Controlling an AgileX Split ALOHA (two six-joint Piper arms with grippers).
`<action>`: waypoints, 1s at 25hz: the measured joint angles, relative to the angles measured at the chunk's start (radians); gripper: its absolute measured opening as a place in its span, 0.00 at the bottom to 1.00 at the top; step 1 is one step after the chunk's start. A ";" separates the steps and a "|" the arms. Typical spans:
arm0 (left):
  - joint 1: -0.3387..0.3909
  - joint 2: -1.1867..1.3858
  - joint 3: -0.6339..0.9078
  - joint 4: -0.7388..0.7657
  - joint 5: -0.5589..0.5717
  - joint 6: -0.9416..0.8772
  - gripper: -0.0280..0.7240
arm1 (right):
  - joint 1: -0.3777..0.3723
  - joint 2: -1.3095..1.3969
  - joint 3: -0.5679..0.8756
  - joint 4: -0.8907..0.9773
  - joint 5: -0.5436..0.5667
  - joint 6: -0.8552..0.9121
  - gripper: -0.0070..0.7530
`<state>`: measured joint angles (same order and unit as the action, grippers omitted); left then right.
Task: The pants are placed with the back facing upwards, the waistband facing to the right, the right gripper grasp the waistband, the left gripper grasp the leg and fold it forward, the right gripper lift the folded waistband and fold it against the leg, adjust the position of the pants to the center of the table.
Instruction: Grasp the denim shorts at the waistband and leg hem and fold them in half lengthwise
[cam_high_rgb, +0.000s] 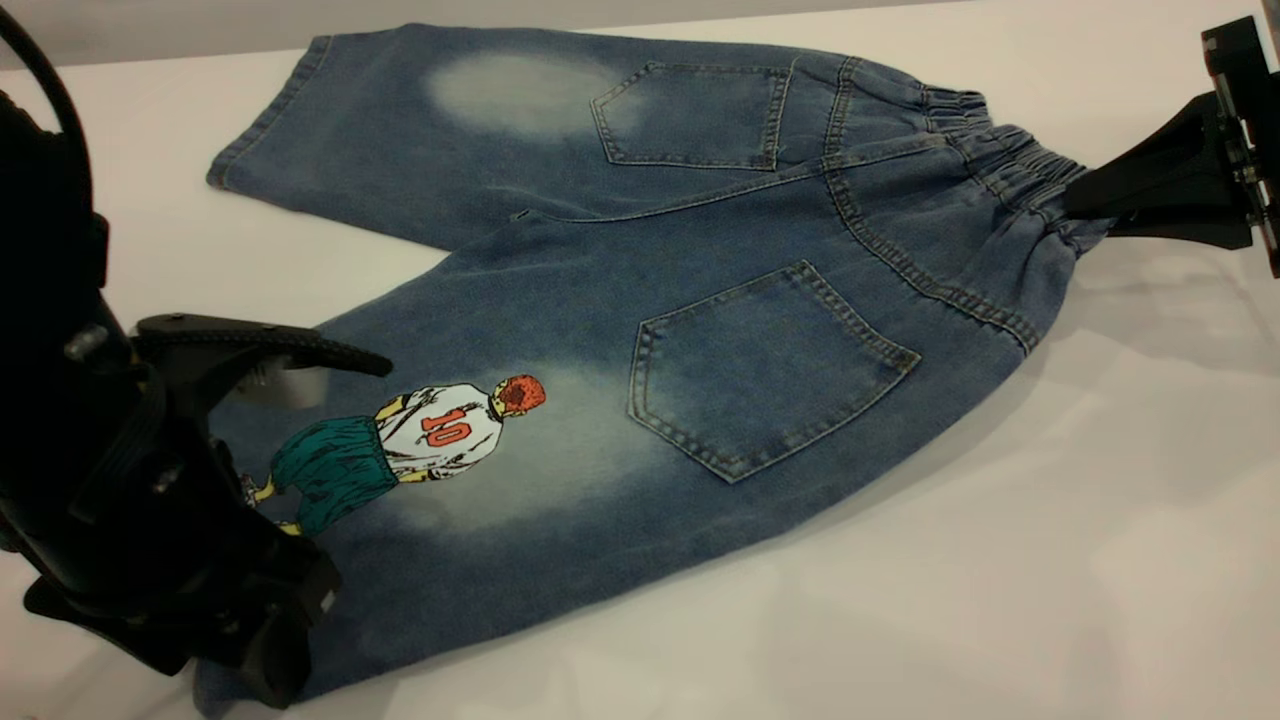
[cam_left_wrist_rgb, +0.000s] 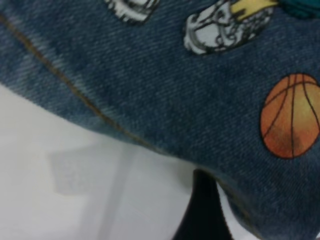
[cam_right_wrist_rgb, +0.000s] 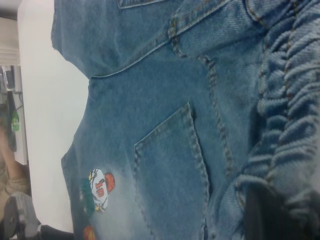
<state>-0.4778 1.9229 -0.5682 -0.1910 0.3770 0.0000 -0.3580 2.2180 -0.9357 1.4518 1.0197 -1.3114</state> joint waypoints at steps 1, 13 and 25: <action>-0.003 0.000 0.000 0.000 0.001 0.000 0.71 | 0.000 0.000 0.000 0.000 0.000 0.000 0.06; -0.003 -0.001 0.000 0.004 0.008 0.000 0.32 | 0.000 0.000 0.000 0.000 0.000 0.000 0.07; -0.003 -0.043 -0.104 0.009 0.184 0.022 0.14 | 0.000 -0.013 0.000 0.005 -0.028 -0.001 0.07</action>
<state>-0.4813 1.8796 -0.6720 -0.1819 0.5607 0.0217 -0.3580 2.2050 -0.9357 1.4572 0.9922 -1.3124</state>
